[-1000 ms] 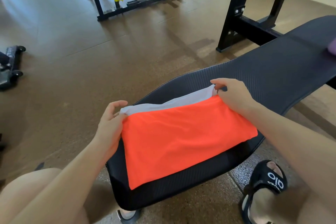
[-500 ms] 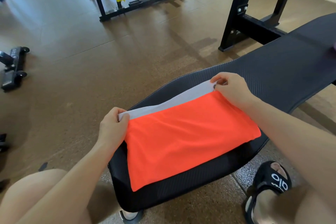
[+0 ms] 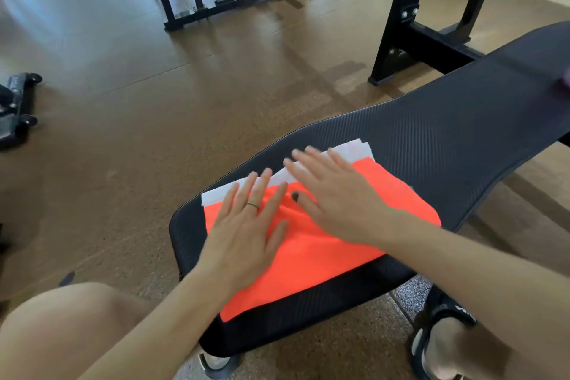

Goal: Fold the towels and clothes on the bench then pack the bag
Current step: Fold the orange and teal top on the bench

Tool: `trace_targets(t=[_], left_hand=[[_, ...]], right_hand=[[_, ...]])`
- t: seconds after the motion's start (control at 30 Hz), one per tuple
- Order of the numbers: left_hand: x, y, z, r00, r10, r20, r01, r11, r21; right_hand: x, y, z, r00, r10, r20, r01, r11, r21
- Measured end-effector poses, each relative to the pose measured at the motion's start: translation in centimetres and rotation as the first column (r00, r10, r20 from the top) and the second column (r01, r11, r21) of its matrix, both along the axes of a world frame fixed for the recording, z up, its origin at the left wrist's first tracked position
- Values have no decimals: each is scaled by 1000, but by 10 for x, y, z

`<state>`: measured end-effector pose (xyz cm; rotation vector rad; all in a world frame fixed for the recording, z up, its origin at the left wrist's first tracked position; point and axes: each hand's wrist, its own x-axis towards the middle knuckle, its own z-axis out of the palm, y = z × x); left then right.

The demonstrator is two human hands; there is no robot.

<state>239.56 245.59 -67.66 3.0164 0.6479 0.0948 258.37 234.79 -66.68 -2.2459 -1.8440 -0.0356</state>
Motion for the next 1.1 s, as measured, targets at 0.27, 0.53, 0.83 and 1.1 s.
trace_targets(t=[0.27,0.53,0.83,1.1], left_hand=[[-14,26,-22,963,174,-208,-194,978,-81],[-29,26,6,697,708,-116,-682,605,-411],[-39,11,15,615,757,-221,-672,357,-649],[-29,-6,27,511,804,-305,-335,-141,-932]], right_hand=[[43,-30,-34,945,-324,40,323,906,-274],[24,-33,-20,933,-349,90,360,917,-173],[-72,-21,-8,976,-120,-180,92,983,-156],[-60,-28,-27,929,-197,-312,122,962,-245]])
